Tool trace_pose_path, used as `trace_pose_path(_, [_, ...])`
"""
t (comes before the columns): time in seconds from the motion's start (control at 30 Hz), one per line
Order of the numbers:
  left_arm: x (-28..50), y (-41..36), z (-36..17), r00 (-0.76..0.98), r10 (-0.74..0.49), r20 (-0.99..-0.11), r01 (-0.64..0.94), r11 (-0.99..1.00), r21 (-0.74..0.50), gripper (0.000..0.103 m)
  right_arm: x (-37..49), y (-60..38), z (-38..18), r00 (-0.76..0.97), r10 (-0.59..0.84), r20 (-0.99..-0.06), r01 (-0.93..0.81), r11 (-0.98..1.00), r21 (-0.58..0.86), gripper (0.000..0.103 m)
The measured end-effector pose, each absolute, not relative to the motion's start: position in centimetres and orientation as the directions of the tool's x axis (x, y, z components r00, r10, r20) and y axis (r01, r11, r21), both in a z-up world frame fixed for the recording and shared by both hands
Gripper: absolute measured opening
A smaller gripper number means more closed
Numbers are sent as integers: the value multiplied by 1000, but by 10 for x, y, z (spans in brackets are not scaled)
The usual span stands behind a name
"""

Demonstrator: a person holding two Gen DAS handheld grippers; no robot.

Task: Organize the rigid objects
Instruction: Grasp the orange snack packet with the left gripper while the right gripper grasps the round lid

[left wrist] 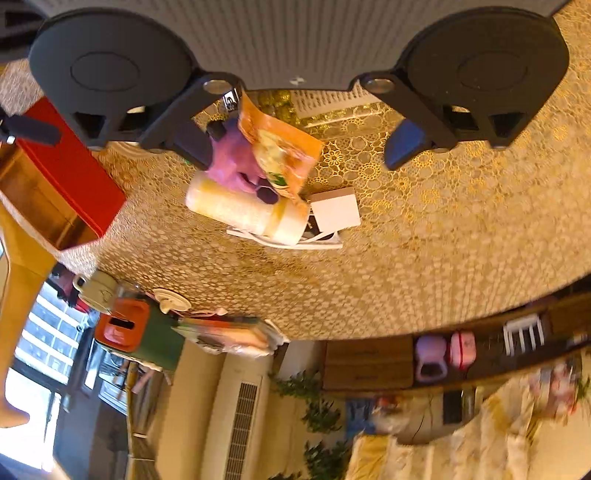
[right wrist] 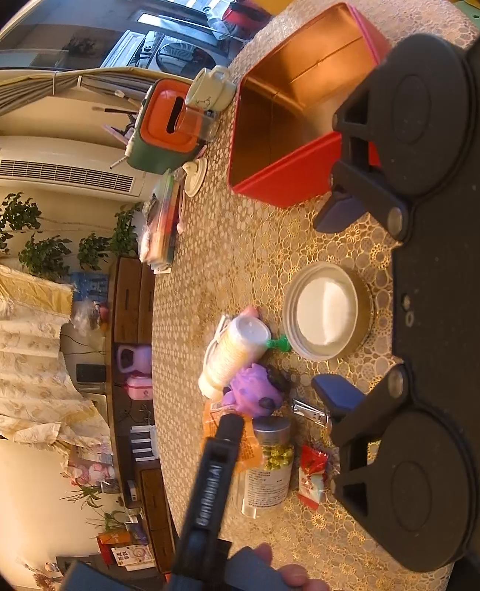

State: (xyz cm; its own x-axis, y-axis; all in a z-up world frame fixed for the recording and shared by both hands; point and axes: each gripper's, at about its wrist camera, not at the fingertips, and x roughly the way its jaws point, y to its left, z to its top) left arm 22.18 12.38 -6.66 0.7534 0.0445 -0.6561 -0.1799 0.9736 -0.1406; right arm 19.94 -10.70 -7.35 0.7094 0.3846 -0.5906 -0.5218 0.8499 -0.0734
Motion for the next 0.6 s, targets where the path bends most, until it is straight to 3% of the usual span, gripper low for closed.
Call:
trace_pose_path(0.2, [229, 134, -73, 731, 7, -682, -187, 964, -191, 64, 206, -101, -81, 702, 379, -603, -533, 841, -93, 78])
trace_pose_path(0.33, [232, 133, -74, 733, -22, -680, -165, 964, -208, 54, 215, -99, -88, 692, 366, -622, -528, 844, -90, 73])
trace_pose_path(0.5, [236, 136, -74, 732, -72, -677, -149, 953, -263, 35, 220, -95, -93, 677, 376, -632, -531, 845, -66, 73])
trace_pose_path(0.6, [237, 138, -73, 733, -77, -676, -159, 947, -280, 28, 220, -93, -95, 679, 368, -636, -525, 848, -70, 74])
